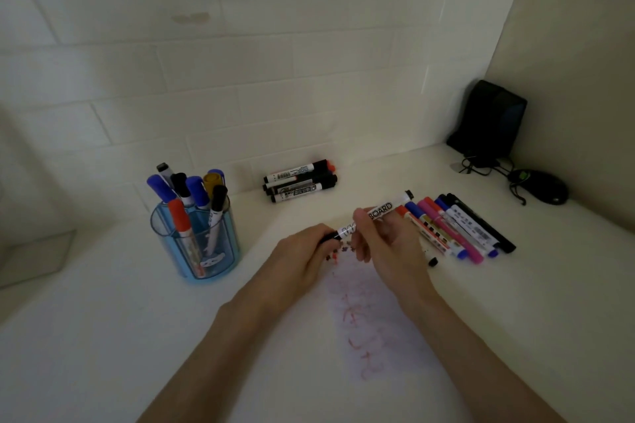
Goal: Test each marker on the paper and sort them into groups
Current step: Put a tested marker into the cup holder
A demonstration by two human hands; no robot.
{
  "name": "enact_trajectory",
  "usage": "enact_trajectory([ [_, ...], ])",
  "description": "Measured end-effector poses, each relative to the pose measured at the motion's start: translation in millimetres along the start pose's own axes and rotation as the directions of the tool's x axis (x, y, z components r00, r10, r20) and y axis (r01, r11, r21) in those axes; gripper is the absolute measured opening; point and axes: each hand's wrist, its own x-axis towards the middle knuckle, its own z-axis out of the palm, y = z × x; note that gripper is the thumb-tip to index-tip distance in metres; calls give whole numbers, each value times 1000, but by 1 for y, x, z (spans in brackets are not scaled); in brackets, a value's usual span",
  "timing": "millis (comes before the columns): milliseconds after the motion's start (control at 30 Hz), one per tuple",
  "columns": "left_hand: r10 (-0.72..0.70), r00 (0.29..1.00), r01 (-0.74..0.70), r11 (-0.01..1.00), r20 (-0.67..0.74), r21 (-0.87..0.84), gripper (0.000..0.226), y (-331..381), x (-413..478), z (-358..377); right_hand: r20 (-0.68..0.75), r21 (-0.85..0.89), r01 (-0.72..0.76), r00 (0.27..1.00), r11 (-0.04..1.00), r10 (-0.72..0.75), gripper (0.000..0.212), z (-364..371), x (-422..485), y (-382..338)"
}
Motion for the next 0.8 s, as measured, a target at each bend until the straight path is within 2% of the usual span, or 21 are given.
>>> enact_trajectory([
  [167,52,996,-41,987,68,-156,24,4,0,-5,35,-60,33,999,998,-31,41,-5,4,-4],
  [367,91,982,-26,930,163,-366,28,3,3,-9,66,-50,48,997,998,-44,35,-6,2,-8],
  [533,86,975,14,898,207,-441,31,1,2,-10,69,-36,39,997,999,-36,31,-6,1,-7],
  [667,21,999,-9,973,50,-229,19,10,-3,2,18,-23,45,999,999,-45,35,-4,2,-7],
  [767,68,998,-66,989,-13,129,29,16,-4,6,12,-15,50,999,999,-50,37,-2,-1,-3],
  [800,74,997,-70,978,-15,196,32,18,-2,7,32,-35,45,999,998,-44,38,-1,-2,-2],
])
